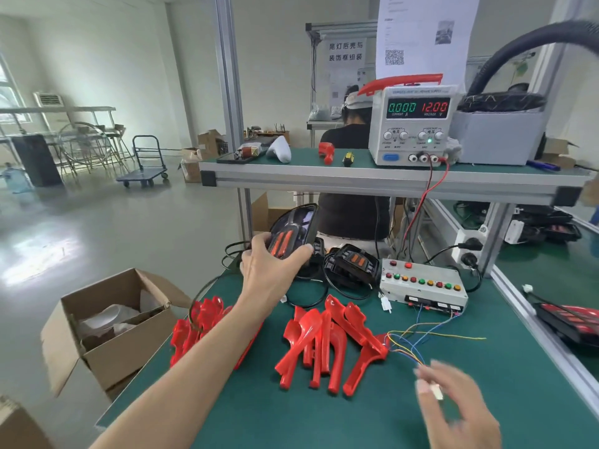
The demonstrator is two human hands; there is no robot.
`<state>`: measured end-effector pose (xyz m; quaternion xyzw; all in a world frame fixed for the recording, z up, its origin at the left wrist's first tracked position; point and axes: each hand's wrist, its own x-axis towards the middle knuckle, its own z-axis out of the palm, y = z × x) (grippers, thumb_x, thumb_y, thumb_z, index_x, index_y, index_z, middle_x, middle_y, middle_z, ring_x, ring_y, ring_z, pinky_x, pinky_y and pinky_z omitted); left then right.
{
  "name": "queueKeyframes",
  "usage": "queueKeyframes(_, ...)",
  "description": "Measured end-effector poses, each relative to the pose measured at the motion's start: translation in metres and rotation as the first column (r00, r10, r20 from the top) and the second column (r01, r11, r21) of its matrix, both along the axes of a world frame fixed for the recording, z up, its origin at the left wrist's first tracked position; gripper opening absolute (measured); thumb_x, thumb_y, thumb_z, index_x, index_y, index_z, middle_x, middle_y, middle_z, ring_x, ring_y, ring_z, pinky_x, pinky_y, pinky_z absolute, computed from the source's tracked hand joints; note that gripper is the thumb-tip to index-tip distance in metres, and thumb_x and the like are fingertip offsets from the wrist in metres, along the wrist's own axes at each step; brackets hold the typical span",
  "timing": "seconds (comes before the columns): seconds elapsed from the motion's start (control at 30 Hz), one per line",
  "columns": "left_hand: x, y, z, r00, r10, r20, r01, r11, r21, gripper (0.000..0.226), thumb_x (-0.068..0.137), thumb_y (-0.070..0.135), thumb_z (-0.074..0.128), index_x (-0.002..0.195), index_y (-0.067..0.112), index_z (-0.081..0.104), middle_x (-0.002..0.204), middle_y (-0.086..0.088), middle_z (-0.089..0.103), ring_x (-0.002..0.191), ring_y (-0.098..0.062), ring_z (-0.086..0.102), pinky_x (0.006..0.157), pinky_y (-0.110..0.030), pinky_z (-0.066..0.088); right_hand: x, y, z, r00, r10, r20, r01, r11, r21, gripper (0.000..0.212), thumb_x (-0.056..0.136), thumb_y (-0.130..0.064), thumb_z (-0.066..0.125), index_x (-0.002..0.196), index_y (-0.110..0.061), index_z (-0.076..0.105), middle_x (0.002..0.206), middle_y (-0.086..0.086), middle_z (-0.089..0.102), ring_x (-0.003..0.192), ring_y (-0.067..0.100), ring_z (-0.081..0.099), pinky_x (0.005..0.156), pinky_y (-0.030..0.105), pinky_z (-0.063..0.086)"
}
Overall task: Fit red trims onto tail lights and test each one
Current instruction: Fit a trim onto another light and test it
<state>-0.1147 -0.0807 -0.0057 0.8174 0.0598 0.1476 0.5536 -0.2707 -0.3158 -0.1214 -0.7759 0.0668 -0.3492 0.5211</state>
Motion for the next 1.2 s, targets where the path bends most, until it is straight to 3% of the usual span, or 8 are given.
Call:
queueKeyframes(0.07,-0.025,-0.007,-0.005,0.998,-0.023,0.052,0.023,1.0,0.008,0.087,0.058,0.071,0.069,0.134,0.041,0.039,0.124,0.004,0.039,0.126,-0.021,0.041,0.105,-0.038,0.04,0.015,0.02,0.003,0.993,0.088,0.08,-0.086,0.996,-0.025,0.012,0.086,-0.035,0.071,0.095,-0.034,0.079,0.113,-0.031,0.063,0.111,0.001,0.058,0.097,0.009,0.039)
queueKeyframes(0.17,-0.059,-0.022,-0.017,0.987,-0.047,0.157,0.032,0.995,0.095,0.086,0.06,0.069,0.069,0.134,0.044,0.035,0.123,0.009,0.036,0.123,-0.011,0.034,0.099,-0.028,0.031,0.028,0.053,0.032,0.88,0.474,-0.031,-0.427,0.817,0.388,0.033,0.092,-0.039,0.061,0.122,-0.031,0.068,0.118,-0.014,0.074,0.114,0.006,0.068,0.1,0.028,0.048)
queueKeyframes(0.37,-0.1,-0.05,-0.036,0.945,-0.064,0.321,-0.024,0.964,0.263,0.093,0.062,0.066,0.066,0.143,0.034,0.035,0.134,0.002,0.035,0.127,-0.019,0.033,0.109,-0.033,0.032,0.056,0.087,0.073,0.774,0.626,0.095,-0.501,0.516,0.695,0.04,0.109,-0.031,0.04,0.131,-0.005,0.061,0.124,0.014,0.073,0.117,0.029,0.069,0.094,0.037,0.058)
queueKeyframes(0.6,-0.115,-0.034,-0.059,0.939,-0.232,0.254,0.158,0.946,0.282,0.094,0.075,0.065,0.062,0.155,0.032,0.023,0.145,0.014,0.029,0.14,-0.003,0.022,0.115,-0.02,0.022,0.058,0.071,0.063,0.782,0.623,0.034,-0.446,0.52,0.729,0.038,0.109,-0.024,0.038,0.125,-0.003,0.067,0.116,0.015,0.075,0.104,0.026,0.074,0.081,0.037,0.064)
queueKeyframes(0.73,-0.107,0.013,-0.085,0.962,0.077,0.264,-0.099,0.993,0.069,0.041,0.091,0.044,0.062,0.125,0.024,0.057,0.117,0.012,0.056,0.115,-0.011,0.054,0.099,-0.028,0.043,0.059,0.056,0.064,0.788,0.612,-0.075,-0.369,0.565,0.738,0.048,0.109,-0.036,0.038,0.116,-0.002,0.071,0.108,0.023,0.075,0.086,0.035,0.076,0.077,0.044,0.062)
queueKeyframes(0.87,-0.069,0.075,-0.101,0.944,0.328,0.013,-0.318,0.902,0.293,0.033,0.091,0.021,0.064,0.121,0.009,0.059,0.117,-0.009,0.057,0.113,-0.032,0.055,0.098,-0.042,0.044,0.06,0.05,0.068,0.769,0.632,-0.096,-0.383,0.576,0.722,0.047,0.109,-0.037,0.037,0.113,-0.005,0.071,0.105,0.027,0.075,0.081,0.038,0.076,0.057,0.033,0.062)
queueKeyframes(1.0,-0.033,0.109,-0.103,0.907,0.353,-0.23,-0.168,0.804,0.571,0.034,0.092,0.019,0.056,0.123,0.006,0.052,0.121,-0.016,0.058,0.113,-0.038,0.059,0.081,-0.043,0.048,0.061,0.053,0.07,0.748,0.656,-0.1,-0.411,0.576,0.707,0.05,0.109,-0.038,0.037,0.108,-0.006,0.075,0.104,0.029,0.074,0.083,0.042,0.076,0.057,0.033,0.062)
queueKeyframes(1.2,-0.016,0.122,-0.107,0.887,0.365,-0.282,-0.103,0.753,0.65,0.011,0.086,0.003,0.052,0.095,0.01,0.055,0.102,-0.015,0.066,0.089,-0.036,0.061,0.067,-0.037,0.044,0.059,0.052,0.07,0.754,0.647,-0.117,-0.414,0.605,0.681,0.05,0.11,-0.037,0.036,0.105,-0.008,0.077,0.102,0.028,0.075,0.083,0.042,0.075,0.057,0.033,0.062)
